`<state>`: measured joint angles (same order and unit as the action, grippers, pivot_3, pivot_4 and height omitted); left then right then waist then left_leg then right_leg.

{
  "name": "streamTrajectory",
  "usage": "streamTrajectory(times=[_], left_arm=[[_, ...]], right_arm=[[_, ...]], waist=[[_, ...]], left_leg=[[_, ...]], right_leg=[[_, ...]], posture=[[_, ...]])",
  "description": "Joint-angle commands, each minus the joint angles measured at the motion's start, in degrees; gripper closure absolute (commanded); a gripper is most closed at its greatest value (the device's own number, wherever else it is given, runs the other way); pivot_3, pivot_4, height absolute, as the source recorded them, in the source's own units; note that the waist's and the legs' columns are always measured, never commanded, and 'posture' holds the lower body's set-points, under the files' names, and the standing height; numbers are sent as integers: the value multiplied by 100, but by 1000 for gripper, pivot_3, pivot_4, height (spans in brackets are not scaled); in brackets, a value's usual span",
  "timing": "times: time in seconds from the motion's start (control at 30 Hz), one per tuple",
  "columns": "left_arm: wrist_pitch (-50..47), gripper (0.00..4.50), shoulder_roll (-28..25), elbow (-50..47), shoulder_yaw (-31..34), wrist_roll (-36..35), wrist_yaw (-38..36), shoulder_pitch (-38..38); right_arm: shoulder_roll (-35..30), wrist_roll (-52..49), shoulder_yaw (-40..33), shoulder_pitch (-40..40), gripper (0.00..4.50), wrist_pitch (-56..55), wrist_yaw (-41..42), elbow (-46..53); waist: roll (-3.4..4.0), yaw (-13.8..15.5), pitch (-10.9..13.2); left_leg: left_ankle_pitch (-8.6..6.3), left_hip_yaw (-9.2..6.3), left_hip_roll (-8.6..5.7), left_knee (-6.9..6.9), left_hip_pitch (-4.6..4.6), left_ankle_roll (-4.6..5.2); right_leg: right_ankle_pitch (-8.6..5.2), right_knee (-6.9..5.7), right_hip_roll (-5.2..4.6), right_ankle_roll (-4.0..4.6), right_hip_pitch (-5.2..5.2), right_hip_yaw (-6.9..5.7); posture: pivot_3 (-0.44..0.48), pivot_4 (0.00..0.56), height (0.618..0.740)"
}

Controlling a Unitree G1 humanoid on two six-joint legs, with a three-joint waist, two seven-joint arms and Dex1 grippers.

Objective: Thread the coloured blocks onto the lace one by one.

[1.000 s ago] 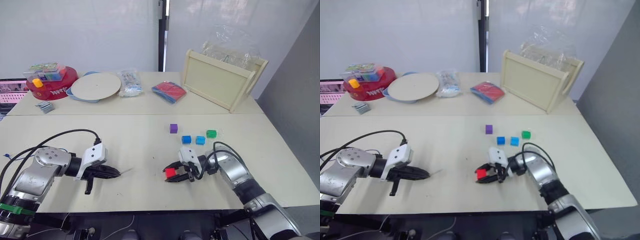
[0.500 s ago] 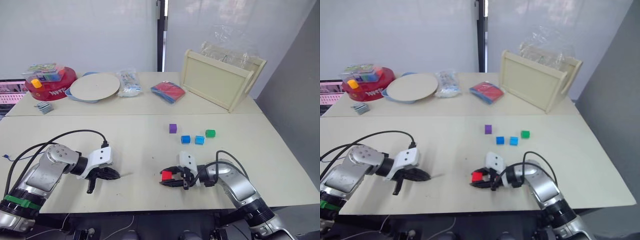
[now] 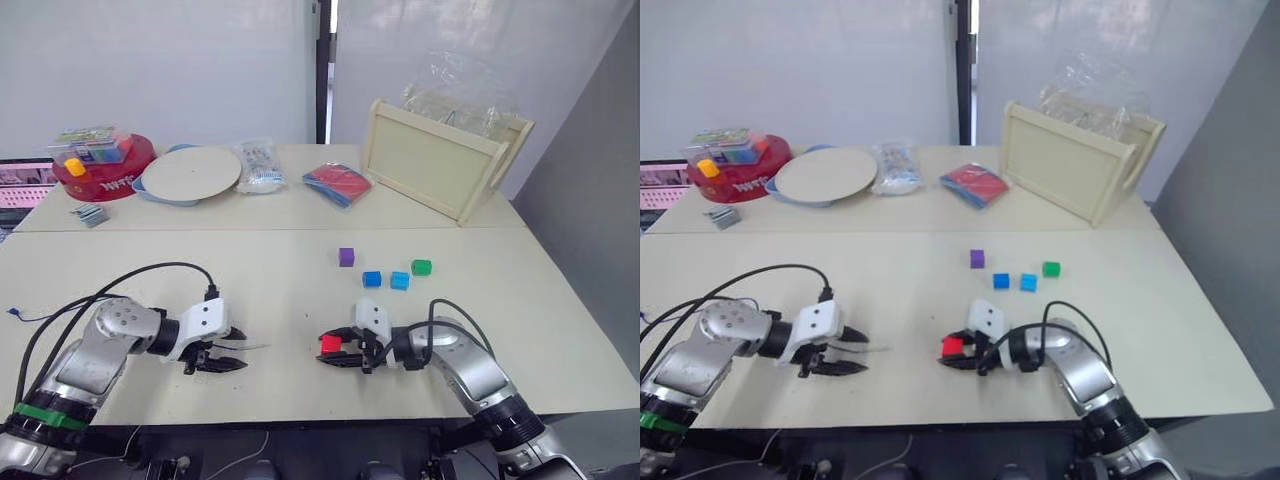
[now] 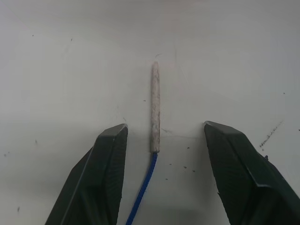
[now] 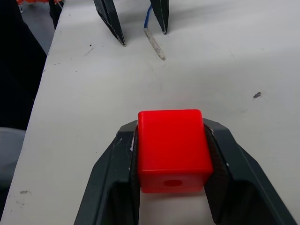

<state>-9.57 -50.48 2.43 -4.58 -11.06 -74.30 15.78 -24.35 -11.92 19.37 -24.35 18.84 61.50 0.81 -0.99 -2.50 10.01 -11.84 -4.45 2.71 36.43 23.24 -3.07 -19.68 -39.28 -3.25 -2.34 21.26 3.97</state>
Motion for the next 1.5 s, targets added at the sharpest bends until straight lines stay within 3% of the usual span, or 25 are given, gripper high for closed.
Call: streamTrajectory(times=[0.03,0.5,0.77,0.8,1.17,1.37,1.5], left_arm=[[490,1901,106,454,376,-225,46,-203],[1421,1901,673,1463,293,-252,9,-638],[1415,4362,750,1497,147,-242,-113,-527],[1419,4500,757,1492,129,-244,-134,-512],[931,4500,550,992,260,-516,-360,-158],[45,4500,30,261,129,-646,-824,210],[-1011,4500,-102,-343,-168,-565,-672,554]], right_arm=[[49,-82,-104,-41,3314,-107,-24,105],[29,-174,-221,-44,3314,2,-136,266],[26,-202,-222,-14,3314,43,-151,344],[26,-207,-220,-9,3314,48,-148,352],[51,-46,-73,81,3314,-187,-29,77],[110,52,74,55,3314,-345,-9,-16],[143,130,243,9,3314,-439,120,-112]], waist=[[0,-3,0],[9,8,-6],[13,7,-10],[14,7,-10],[14,13,-10],[9,3,-6],[9,3,-6]], left_leg=[[0,0,0,-1,0,0],[0,1,-1,-3,-12,0],[0,2,-2,-3,-14,0],[0,2,-2,-3,-14,0],[0,2,-3,-3,-11,0],[0,0,-1,-3,-3,0],[0,0,-1,-3,-4,0]], right_leg=[[0,-1,0,0,0,0],[0,-1,-2,0,-8,0],[0,1,-2,0,-11,1],[0,1,-3,0,-11,1],[0,3,-3,0,-11,0],[0,3,0,0,-4,-1],[0,3,0,0,-4,-1]], posture=[[0,150,740],[0,150,740],[0,150,740],[0,150,740],[0,150,740],[0,150,740],[0,150,740]])
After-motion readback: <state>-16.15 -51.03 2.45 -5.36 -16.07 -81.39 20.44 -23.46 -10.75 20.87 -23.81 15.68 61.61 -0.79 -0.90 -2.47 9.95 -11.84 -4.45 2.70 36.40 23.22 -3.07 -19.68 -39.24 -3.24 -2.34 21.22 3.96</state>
